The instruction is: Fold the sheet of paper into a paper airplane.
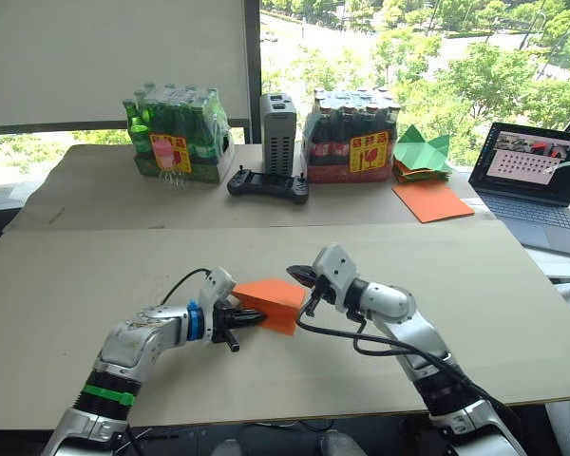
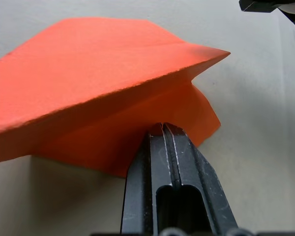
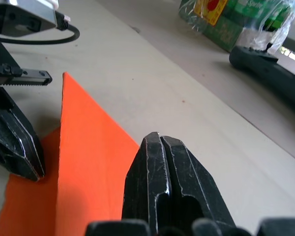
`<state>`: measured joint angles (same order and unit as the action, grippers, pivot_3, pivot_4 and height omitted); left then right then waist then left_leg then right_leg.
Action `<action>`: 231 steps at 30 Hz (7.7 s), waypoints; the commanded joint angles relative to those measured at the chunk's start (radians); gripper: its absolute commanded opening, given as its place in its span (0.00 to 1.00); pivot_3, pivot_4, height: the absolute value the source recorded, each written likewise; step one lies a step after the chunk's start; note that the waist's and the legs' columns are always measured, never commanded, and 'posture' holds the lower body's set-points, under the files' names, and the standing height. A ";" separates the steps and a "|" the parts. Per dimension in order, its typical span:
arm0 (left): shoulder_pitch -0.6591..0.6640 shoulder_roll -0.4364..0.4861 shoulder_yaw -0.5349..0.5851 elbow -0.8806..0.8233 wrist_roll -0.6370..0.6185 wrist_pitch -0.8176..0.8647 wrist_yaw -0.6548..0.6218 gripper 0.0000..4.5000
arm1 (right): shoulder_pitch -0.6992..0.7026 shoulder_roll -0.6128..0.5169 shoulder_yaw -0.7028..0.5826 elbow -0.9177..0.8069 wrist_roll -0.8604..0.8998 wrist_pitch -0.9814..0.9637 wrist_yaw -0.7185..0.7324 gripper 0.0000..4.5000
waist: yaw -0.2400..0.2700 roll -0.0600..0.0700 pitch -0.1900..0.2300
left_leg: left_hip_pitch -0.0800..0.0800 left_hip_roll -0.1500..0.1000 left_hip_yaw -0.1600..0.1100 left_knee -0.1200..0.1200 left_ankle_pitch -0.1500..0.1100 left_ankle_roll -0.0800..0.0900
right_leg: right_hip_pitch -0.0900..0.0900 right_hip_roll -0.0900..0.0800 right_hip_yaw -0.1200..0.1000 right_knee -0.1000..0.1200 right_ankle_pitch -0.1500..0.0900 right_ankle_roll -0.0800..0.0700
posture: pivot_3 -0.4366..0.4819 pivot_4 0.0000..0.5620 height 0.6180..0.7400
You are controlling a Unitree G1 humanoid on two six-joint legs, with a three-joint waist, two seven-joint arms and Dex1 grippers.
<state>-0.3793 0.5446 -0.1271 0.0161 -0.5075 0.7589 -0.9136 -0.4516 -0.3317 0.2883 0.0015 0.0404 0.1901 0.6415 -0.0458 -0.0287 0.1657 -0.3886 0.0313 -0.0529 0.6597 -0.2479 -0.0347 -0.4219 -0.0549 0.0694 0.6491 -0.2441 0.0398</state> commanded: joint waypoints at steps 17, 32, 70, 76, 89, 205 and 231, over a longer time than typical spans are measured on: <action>0.042 0.013 0.021 -0.043 0.003 0.011 -0.003 0.00 | 0.066 -0.023 0.057 -0.088 -0.019 0.066 0.085 0.01 | 0.000 0.000 0.000 | 0.000 0.000 0.000 0.000 0.000 0.000 | 0.000 0.000 0.000 0.000 0.000 0.000 | 0.48 0.27 1.00; 0.064 0.014 0.040 -0.078 -0.007 0.028 0.015 0.00 | 0.093 -0.021 0.099 -0.093 -0.033 0.057 0.131 0.01 | -0.001 0.000 0.000 | 0.001 0.000 0.000 0.000 0.000 0.000 | 0.000 0.000 0.000 0.000 0.000 0.000 | 0.48 0.27 1.00; -0.036 0.005 0.017 0.100 0.039 -0.016 -0.043 0.00 | 0.145 -0.019 0.061 -0.129 -0.037 0.078 0.100 0.01 | 0.002 0.000 0.000 | 0.002 0.000 0.000 0.001 0.000 0.000 | 0.003 0.000 0.000 0.000 0.000 0.000 | 0.48 0.27 1.00; 0.006 0.012 -0.021 0.093 0.072 -0.042 -0.067 0.00 | 0.116 0.068 -0.091 -0.217 0.172 0.296 0.064 0.19 | 0.002 0.000 0.000 | 0.002 0.000 0.000 0.001 0.000 0.000 | 0.003 0.000 0.000 0.001 0.000 0.000 | 0.48 0.27 1.00; 0.025 0.018 -0.016 0.054 0.059 -0.023 -0.068 0.00 | 0.067 0.133 -0.222 -0.198 0.335 0.568 -0.055 0.98 | 0.002 0.001 -0.001 | 0.002 0.000 0.000 0.001 0.000 0.000 | 0.003 0.000 0.000 0.001 0.000 0.000 | 0.48 0.27 1.00; -0.099 0.011 0.067 0.079 -0.019 0.008 -0.092 0.00 | 0.027 -0.153 0.215 0.128 -0.493 -0.624 -0.035 0.02 | -0.007 0.001 -0.001 | 0.004 0.000 0.000 0.001 0.000 0.000 | 0.003 0.001 0.000 0.001 0.000 0.000 | 0.48 0.27 1.00; -0.069 -0.020 0.001 0.159 0.070 -0.078 -0.141 0.00 | 0.158 -0.114 0.111 -0.111 -0.086 -0.295 0.192 0.82 | 0.000 0.001 -0.001 | 0.004 0.000 0.000 0.001 0.000 0.000 | 0.005 0.001 0.000 0.000 0.000 0.000 | 0.48 0.27 1.00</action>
<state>-0.4595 0.5270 -0.1258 0.1869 -0.4423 0.6775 -1.0530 -0.2944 -0.4550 0.4158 -0.0487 -0.1215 -0.1615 0.8052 -0.0457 -0.0277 0.1648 -0.3842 0.0316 -0.0532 0.6604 -0.2478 -0.0346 -0.4169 -0.0543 0.0695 0.6495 -0.2441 0.0397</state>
